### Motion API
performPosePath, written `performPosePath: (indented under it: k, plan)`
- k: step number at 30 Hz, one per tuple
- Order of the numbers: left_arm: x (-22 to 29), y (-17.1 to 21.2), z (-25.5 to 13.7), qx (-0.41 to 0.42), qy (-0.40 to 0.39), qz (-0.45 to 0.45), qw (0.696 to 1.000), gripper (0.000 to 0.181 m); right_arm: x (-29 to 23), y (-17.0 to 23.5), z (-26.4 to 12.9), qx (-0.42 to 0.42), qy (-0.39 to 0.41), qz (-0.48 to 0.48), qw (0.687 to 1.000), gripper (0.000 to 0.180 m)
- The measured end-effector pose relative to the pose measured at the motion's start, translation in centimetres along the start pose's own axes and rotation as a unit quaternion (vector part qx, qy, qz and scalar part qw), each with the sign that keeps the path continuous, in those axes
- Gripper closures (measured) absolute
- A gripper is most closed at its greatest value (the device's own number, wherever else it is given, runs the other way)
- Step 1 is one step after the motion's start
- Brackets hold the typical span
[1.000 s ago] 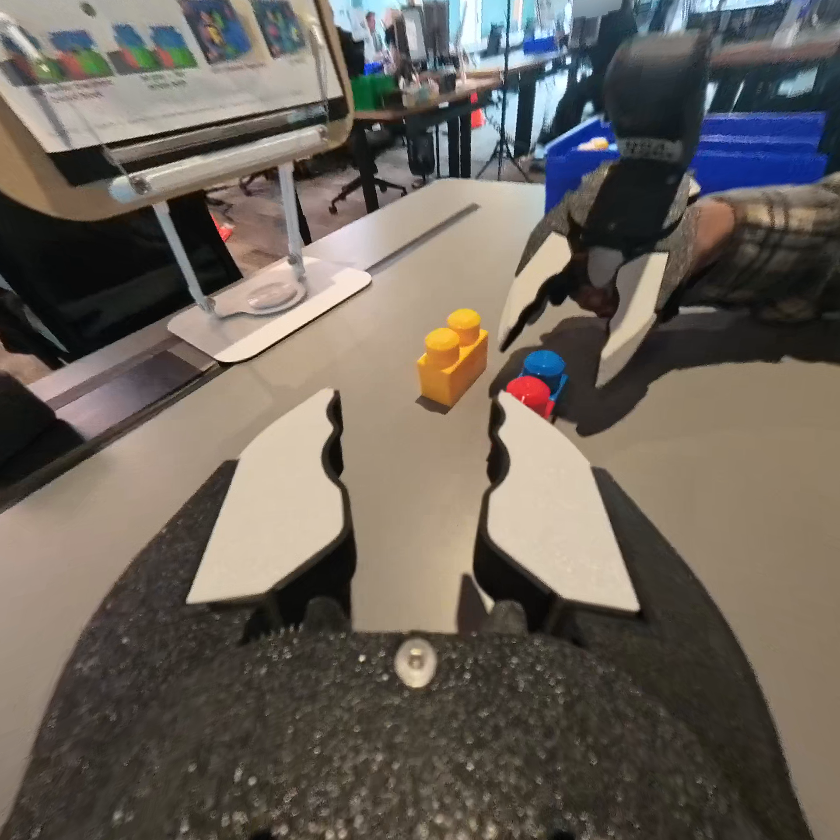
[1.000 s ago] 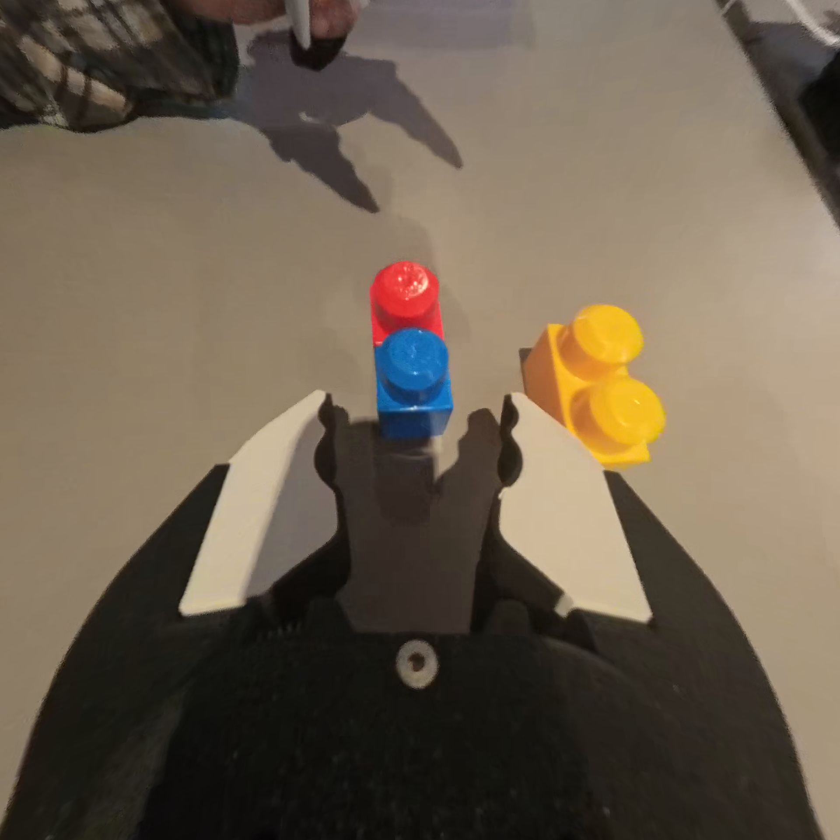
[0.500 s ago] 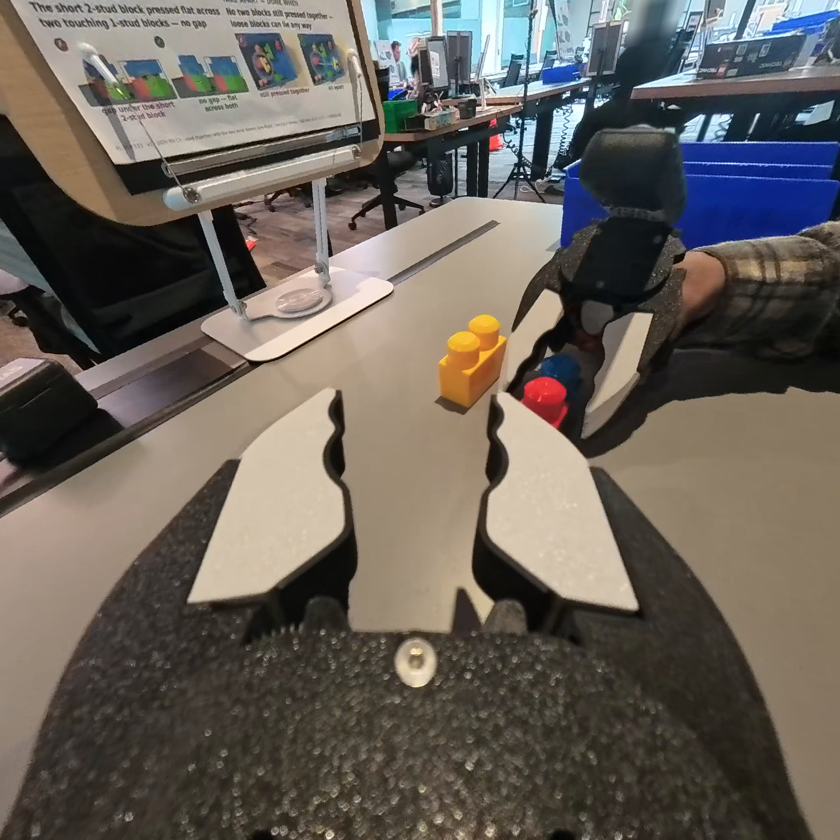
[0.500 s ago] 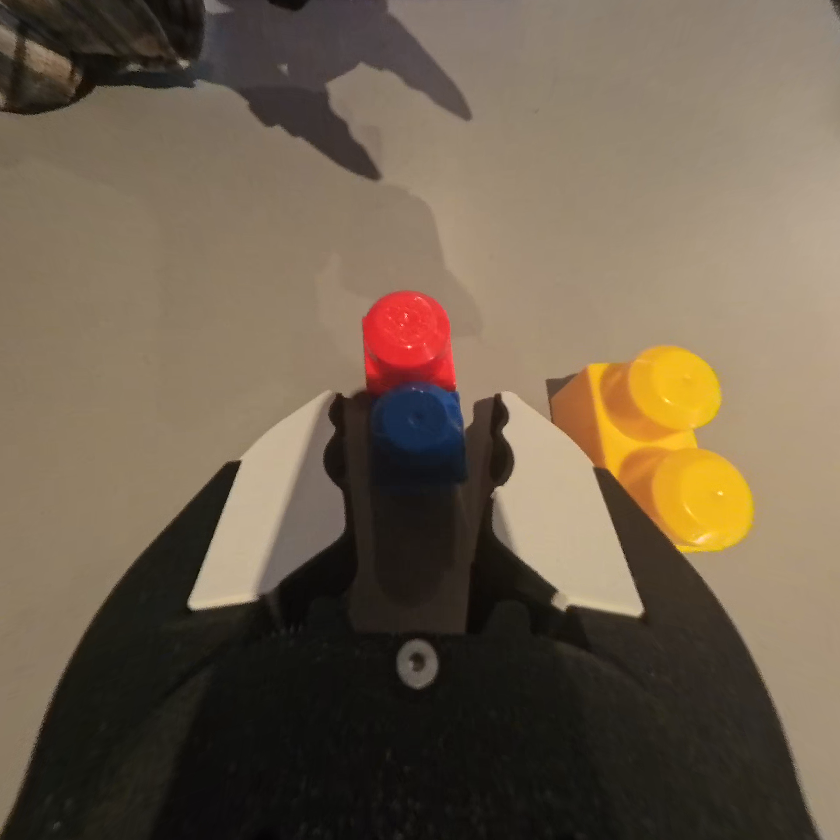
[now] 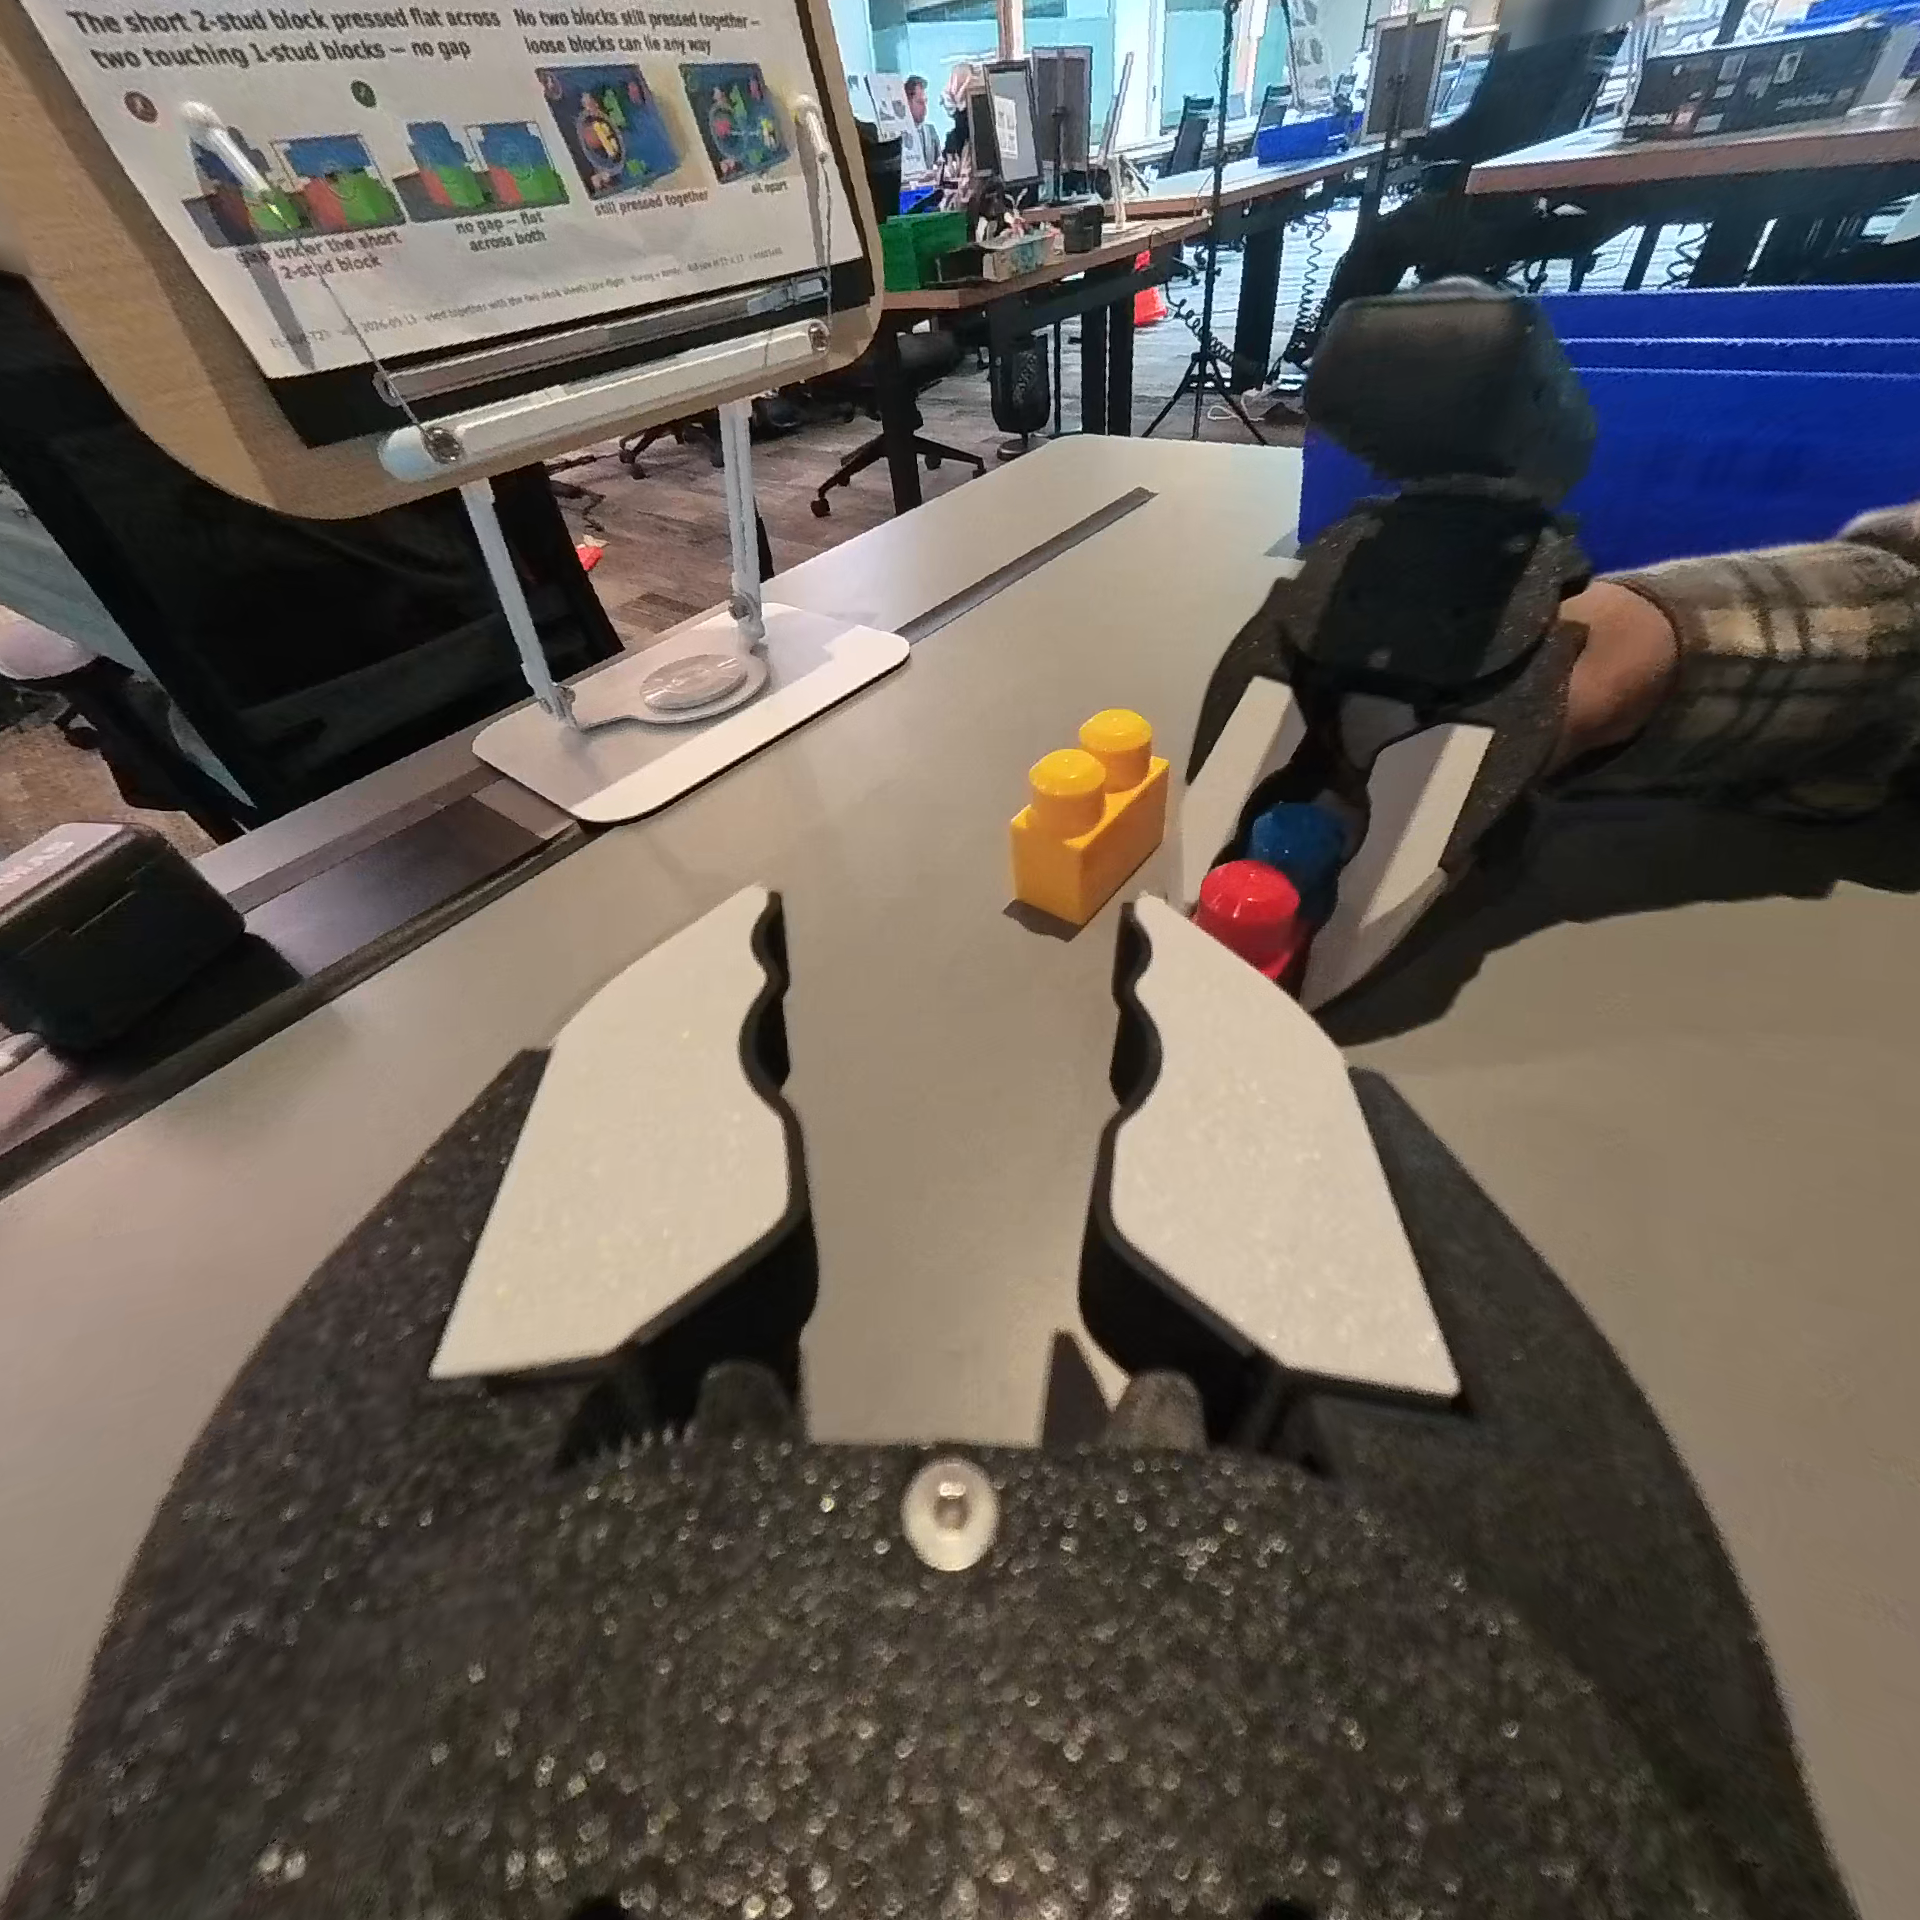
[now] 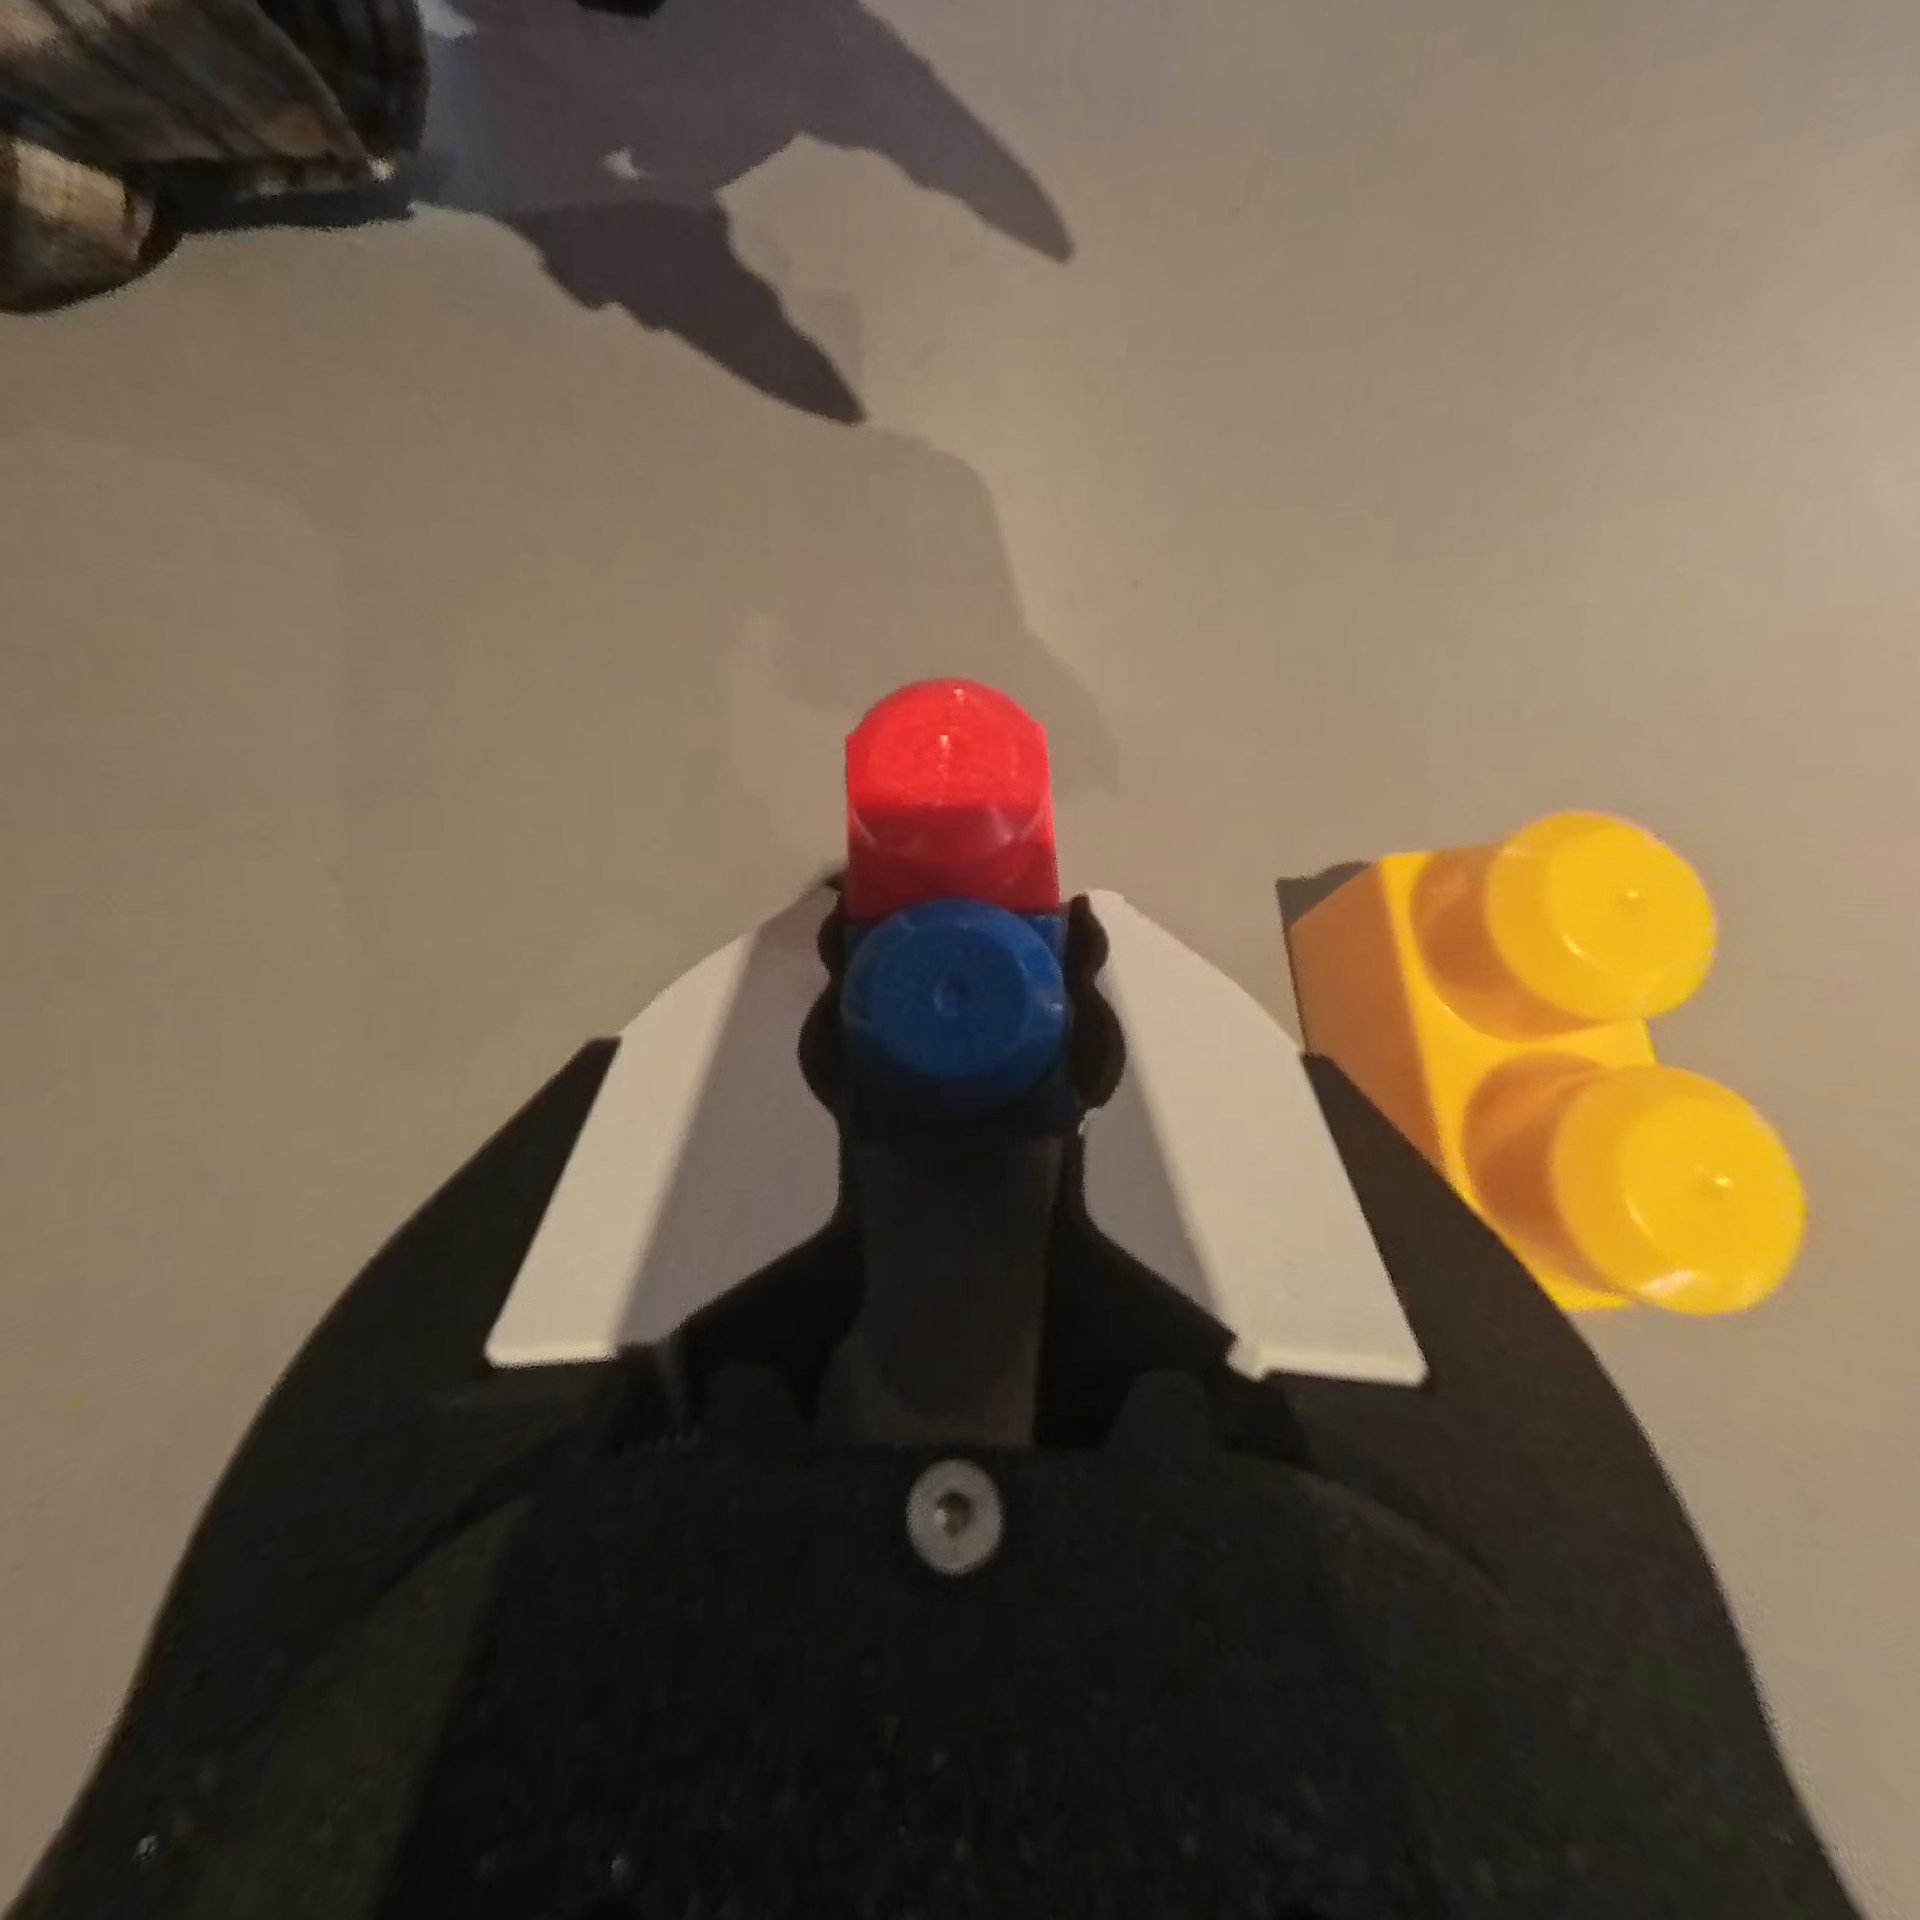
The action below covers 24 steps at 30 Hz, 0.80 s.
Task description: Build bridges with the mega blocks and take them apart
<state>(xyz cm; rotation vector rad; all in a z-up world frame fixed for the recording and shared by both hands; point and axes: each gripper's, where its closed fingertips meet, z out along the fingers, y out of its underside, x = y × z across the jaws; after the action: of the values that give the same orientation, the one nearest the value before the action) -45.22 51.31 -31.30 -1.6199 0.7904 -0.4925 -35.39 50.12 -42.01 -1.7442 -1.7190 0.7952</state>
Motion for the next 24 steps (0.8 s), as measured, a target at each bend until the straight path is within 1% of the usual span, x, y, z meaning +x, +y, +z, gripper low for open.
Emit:
performPosePath:
  k: [2, 5, 8, 15, 18, 24]
  plan:
    - [-0.2, -0.1, -0.1, 0.002, -0.005, -0.002, 1.0, 0.12, 0.4, -0.4, -0.5, 0.009, 0.029, 0.033, 0.999, 0.14]
    - [-0.4, -0.1, -0.2, 0.005, -0.008, -0.008, 1.0, 0.121, 0.5, -0.3, -0.9, 0.001, 0.072, 0.076, 0.994, 0.14]
    - [-0.3, -0.2, -0.2, 0.005, -0.005, -0.007, 1.0, 0.121, 0.5, -0.4, -0.9, 0.005, 0.095, 0.072, 0.993, 0.14]
    - [0.2, -0.1, -0.1, 0.002, 0.003, -0.002, 1.0, 0.121, 0.5, 0.2, -0.2, 0.003, 0.028, 0.009, 1.0, 0.139]
    - [0.1, 0.0, -0.1, 0.003, 0.004, -0.003, 1.0, 0.121, 0.8, -0.3, -0.2, 0.014, 0.01, -0.009, 1.0, 0.129]
    - [0.4, 0.0, 0.0, 0.0, 0.009, 0.003, 1.0, 0.121, 0.4, -0.5, 0.6, 0.0, -0.033, -0.035, 0.999, 0.12]
